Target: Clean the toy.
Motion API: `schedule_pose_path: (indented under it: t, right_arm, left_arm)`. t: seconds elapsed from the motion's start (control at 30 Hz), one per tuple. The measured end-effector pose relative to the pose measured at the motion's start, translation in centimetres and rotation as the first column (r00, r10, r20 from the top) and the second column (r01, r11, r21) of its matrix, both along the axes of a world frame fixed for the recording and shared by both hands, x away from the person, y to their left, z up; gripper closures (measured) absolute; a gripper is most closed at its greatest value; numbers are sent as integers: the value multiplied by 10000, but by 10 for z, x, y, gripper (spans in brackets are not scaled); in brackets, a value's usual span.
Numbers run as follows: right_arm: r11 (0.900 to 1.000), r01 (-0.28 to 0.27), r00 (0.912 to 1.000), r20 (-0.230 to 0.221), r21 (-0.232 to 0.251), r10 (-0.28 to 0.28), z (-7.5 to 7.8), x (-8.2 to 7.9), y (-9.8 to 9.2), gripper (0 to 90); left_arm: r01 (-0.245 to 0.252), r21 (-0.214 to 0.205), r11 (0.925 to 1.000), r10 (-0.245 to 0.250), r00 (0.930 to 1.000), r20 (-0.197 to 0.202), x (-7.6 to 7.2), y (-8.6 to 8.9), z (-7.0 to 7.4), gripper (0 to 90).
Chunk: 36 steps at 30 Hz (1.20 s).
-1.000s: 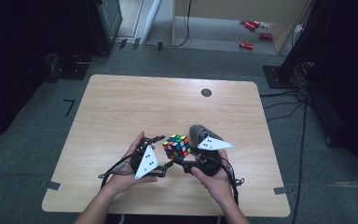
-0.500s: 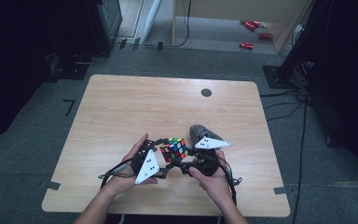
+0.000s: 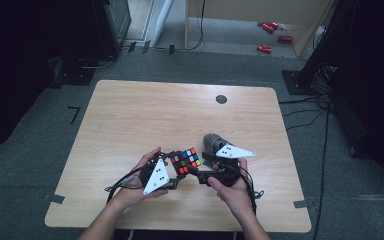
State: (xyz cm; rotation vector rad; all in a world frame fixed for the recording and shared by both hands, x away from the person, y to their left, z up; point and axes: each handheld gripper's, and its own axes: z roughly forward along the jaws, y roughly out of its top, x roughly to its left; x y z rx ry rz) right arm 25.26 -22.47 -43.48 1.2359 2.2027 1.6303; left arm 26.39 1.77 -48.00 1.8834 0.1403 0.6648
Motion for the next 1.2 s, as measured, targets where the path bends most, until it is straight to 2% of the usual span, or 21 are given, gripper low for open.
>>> schedule_pose_path:
  t: [0.17,0.23,0.33,0.4,0.47,0.53,0.67,0.87,1.2]
  right_arm:
    - [9988,486,9986,179,112,-488,0,1,-7,256]
    - [9987,502,9984,246,134,-505,0,0,-7,256]
    - [9988,262,9985,460,424,-281,3,-3,-4,246]
    - [9995,124,9980,610,292,-142,4,-5,3,225]
    - [9999,101,9979,641,-12,-100,2,-6,9,216]
    - [9990,339,9968,734,-290,-317,-1,-6,13,206]
    - [9984,555,9980,313,99,-558,-4,-3,9,182]
    - [9964,823,9965,138,219,-826,-5,0,6,169]
    - [9956,841,9964,-105,405,-838,-8,3,3,138]
  left_arm:
    - [112,-187,9998,-122,9985,-526,-1,0,3,345]
    - [123,-330,9994,-155,9951,-976,0,1,5,345]
    - [111,-362,9993,-157,9916,-1284,0,1,5,345]
    - [161,-367,9992,-211,9899,-1402,-1,1,6,345]
    - [211,-372,9991,-262,9895,-1421,-2,0,6,345]
    - [210,-316,9993,-253,9896,-1415,-2,0,7,345]
    - [176,-262,9995,-209,9907,-1344,-2,1,8,345]
    - [199,-78,9998,-208,9904,-1367,-4,-1,8,346]
    - [138,6,9999,-136,9887,-1490,-5,-1,10,347]
